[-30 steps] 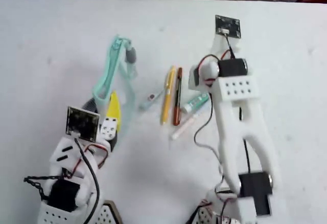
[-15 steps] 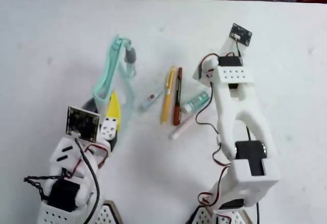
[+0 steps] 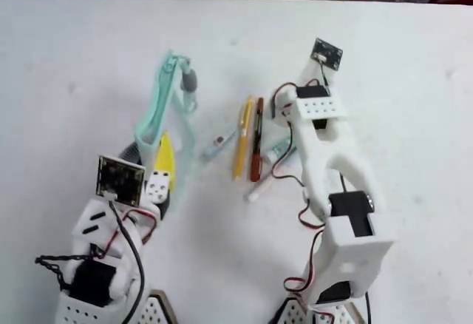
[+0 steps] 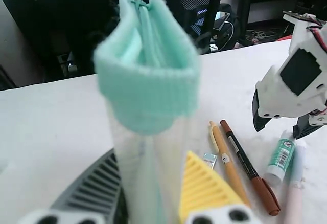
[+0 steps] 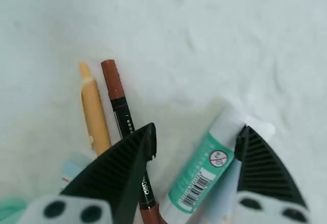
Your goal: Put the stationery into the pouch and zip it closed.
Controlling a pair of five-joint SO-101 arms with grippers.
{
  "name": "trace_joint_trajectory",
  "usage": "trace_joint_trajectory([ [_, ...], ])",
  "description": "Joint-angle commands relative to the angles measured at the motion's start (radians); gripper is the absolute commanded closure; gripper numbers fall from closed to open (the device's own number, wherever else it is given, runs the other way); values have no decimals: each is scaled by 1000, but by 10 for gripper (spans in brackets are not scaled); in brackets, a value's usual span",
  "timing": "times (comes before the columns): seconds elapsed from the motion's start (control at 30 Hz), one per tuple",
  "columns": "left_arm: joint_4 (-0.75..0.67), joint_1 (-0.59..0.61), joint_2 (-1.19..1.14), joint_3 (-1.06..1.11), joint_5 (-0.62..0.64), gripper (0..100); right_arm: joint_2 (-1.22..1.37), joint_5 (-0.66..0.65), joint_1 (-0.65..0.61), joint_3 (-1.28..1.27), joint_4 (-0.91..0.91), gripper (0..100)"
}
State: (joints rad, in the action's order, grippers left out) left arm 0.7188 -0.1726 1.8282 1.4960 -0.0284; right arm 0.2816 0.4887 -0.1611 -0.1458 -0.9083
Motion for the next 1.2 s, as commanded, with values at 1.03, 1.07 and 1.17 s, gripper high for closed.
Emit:
trace_joint_trajectory([
  [1.03,3,-4,-5,-2,-9,977,105,2,30,57,-15,779],
  [1.07,3,-4,-5,-2,-9,977,125,2,30,78,-25,779],
  [1.17,3,-4,-5,-3,-9,977,176,2,31,149,-79,779],
])
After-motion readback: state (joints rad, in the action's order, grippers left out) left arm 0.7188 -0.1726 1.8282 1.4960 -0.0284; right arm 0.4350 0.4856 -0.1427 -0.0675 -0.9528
